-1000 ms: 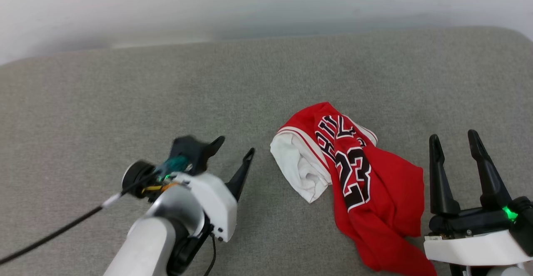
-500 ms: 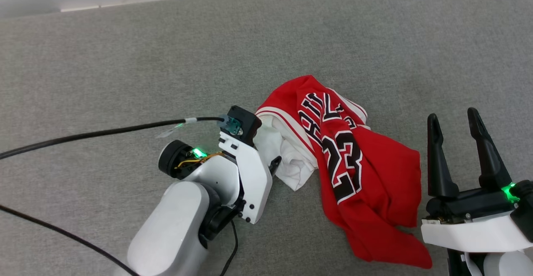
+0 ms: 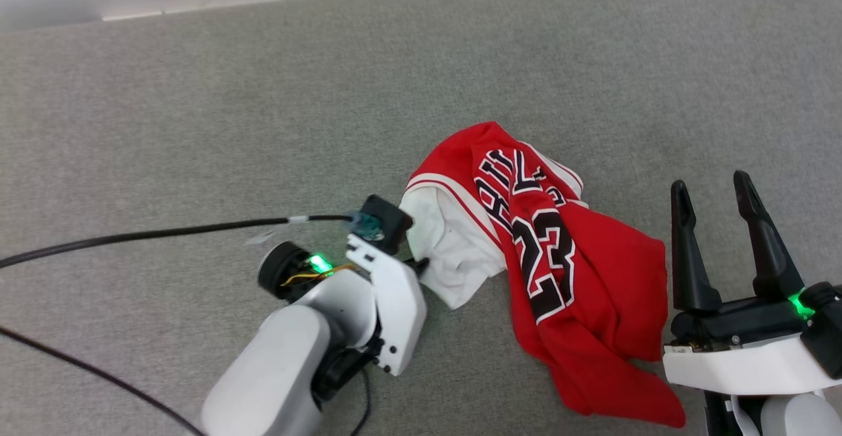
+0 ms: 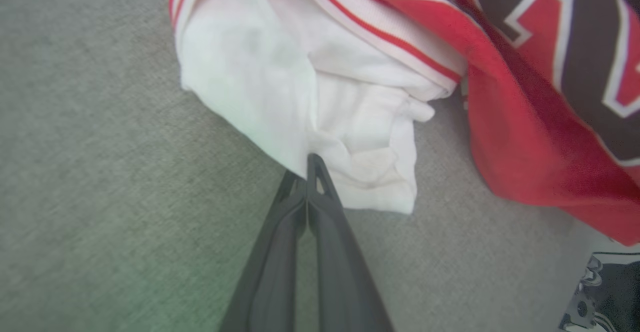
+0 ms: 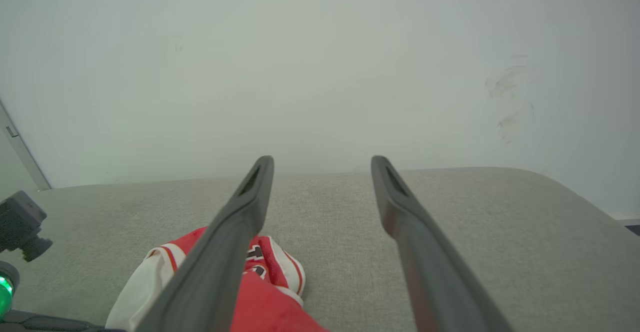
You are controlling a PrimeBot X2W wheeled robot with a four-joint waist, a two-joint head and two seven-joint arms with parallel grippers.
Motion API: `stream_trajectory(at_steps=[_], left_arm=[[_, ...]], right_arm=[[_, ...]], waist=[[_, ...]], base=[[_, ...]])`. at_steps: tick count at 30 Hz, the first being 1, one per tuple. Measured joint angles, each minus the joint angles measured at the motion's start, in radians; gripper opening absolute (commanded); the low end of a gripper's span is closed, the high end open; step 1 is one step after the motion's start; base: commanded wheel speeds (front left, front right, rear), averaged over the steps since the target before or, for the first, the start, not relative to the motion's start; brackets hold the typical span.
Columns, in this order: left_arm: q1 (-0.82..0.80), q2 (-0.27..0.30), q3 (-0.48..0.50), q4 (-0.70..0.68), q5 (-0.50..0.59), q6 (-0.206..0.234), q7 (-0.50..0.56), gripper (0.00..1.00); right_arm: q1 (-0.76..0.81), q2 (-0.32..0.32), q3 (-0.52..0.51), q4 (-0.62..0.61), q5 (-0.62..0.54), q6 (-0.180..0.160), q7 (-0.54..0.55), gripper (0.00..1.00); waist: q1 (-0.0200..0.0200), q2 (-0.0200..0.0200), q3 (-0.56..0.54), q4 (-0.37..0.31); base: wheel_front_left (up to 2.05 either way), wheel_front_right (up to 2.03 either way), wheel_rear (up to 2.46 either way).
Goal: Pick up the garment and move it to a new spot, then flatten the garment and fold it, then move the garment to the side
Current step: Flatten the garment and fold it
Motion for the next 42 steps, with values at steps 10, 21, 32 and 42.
stream_trajectory(at_steps=[10,21,32,42], left_arm=[[0.045,0.168,0.125,-0.109,-0.043,0.008,-0.077,0.00],[0.063,0.311,0.312,-0.112,-0.058,0.081,-0.180,0.00],[0.126,0.257,0.317,0.010,-0.036,0.117,-0.366,1.00],[0.202,0.195,0.290,-0.115,0.029,0.086,-0.744,1.00]], right_arm=[[0.024,0.000,-0.001,0.028,-0.008,0.000,0.000,1.00],[0.027,0.000,0.001,0.038,-0.002,0.000,0.000,1.00],[0.027,0.000,-0.004,0.050,-0.007,0.000,0.000,1.00],[0.051,0.000,-0.016,0.058,-0.010,0.000,0.000,1.00]], waist=[[0.0000,0.0000,-0.096,0.065],[0.0000,0.0000,-0.109,0.110],[0.0000,0.0000,-0.120,0.124],[-0.0001,0.0000,-0.198,0.154]], base=[[0.00,0.00,0.00],[0.00,0.00,0.00],[0.00,0.00,0.00],[0.00,0.00,0.00]])
